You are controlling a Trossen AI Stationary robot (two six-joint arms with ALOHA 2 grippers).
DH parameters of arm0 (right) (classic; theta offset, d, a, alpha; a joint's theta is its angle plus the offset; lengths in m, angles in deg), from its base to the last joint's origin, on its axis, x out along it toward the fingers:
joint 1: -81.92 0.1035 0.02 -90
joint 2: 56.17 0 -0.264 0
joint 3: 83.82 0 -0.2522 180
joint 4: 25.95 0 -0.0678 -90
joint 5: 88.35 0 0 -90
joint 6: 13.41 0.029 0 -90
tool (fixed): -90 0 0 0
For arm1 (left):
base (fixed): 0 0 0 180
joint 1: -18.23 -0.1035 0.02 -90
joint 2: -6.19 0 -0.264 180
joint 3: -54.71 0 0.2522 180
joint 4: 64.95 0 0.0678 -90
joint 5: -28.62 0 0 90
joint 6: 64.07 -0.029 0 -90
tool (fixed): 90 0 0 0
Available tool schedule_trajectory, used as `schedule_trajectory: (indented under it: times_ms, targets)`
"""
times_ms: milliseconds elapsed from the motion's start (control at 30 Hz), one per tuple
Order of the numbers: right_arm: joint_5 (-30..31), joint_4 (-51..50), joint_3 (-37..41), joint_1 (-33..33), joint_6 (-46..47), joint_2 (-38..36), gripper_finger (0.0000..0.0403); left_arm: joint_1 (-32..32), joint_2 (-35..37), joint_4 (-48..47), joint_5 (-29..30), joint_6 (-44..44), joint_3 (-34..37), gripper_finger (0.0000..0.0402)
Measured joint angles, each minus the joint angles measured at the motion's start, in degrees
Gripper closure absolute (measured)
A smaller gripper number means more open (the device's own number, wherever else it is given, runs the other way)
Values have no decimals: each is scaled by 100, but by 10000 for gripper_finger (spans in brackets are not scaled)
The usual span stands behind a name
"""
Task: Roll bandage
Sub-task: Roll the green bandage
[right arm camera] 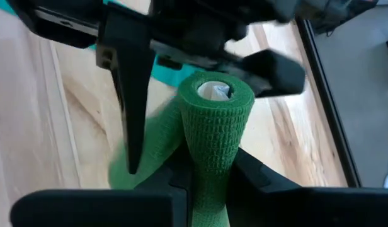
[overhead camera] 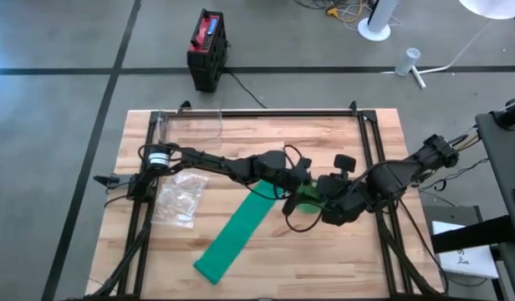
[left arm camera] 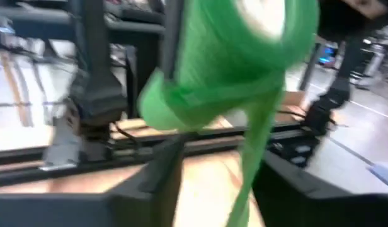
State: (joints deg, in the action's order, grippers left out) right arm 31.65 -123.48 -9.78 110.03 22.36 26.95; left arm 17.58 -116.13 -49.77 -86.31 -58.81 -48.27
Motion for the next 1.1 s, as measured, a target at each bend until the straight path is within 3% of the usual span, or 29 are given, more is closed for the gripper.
schedule_trajectory:
  times_ms: [100,167,367,833,967,1100]
  targets:
    - [-2,-53,-1,0,-84,-55,353,0,-13,-54,-113,26,-42,361]
    - [-21,-170,-8,0,-91,-91,350,-26,41,-116,-120,85,37,387]
    - [-286,-617,-460,-1,-24,-238,353,-76,135,-333,-89,138,408,399]
    - [-1571,-636,-2504,-2,-566,-551,355,55,140,-129,853,-55,677,401]
    - [-1653,-631,-2473,-2,-221,-653,355,40,482,-762,1017,-685,644,402]
    - [-1815,-615,-2052,0,26,-673,356,35,1215,-1587,1805,-1453,642,401]
